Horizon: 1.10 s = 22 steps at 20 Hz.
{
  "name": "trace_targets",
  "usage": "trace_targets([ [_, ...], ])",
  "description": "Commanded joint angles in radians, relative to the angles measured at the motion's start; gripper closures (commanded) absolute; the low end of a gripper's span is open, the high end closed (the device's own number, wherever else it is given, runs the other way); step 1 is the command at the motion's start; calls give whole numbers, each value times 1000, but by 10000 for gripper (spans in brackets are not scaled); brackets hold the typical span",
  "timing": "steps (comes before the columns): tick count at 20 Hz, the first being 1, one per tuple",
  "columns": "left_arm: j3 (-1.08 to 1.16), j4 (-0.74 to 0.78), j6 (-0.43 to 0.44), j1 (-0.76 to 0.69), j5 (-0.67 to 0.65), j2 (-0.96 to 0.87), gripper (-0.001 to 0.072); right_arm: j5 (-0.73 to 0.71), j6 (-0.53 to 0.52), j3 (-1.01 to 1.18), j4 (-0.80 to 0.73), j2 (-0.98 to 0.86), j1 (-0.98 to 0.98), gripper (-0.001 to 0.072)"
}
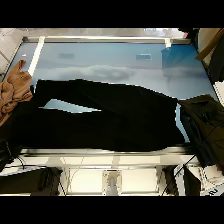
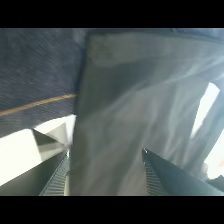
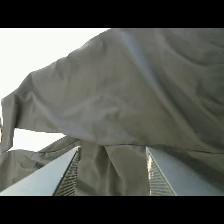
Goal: Fold the clothes and pants, and hang the long-sleeved shirts on hangers.
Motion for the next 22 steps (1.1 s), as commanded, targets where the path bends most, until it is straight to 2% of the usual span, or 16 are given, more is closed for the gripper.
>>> trace_targets([
  [1,32,39,-18,-5,13,-12,215,2,2,0,12,31,0,258],
  [5,31,42,-18,-146,54,-49,225,0,2,0,12,32,-1,258],
  [7,32,31,-18,-261,106,-59,283,-11,1,0,11,32,-1,259],
  [8,32,13,-19,-308,128,-59,387,-19,1,4,5,32,-1,258],
  [9,32,-12,-18,-338,131,-59,525,-24,1,19,-28,32,-2,258],
  [10,32,-41,-17,-356,131,-56,705,-30,1,41,-84,32,-3,258],
  [14,39,-57,-17,-355,118,-18,701,-38,10,61,-278,77,-144,257],
  [16,39,-57,-16,-352,122,24,701,-74,33,-23,-351,111,-208,257],
  [19,39,-57,-9,-352,127,77,701,-3,37,-210,-453,63,-254,246],
  [20,39,-56,-10,-352,126,89,701,27,35,-259,-486,35,-272,195],
  [21,39,-56,-10,-352,126,96,701,45,35,-299,-499,6,-294,104],
  [22,39,-56,-10,-352,126,98,701,45,32,-325,-510,-17,-309,88],
])
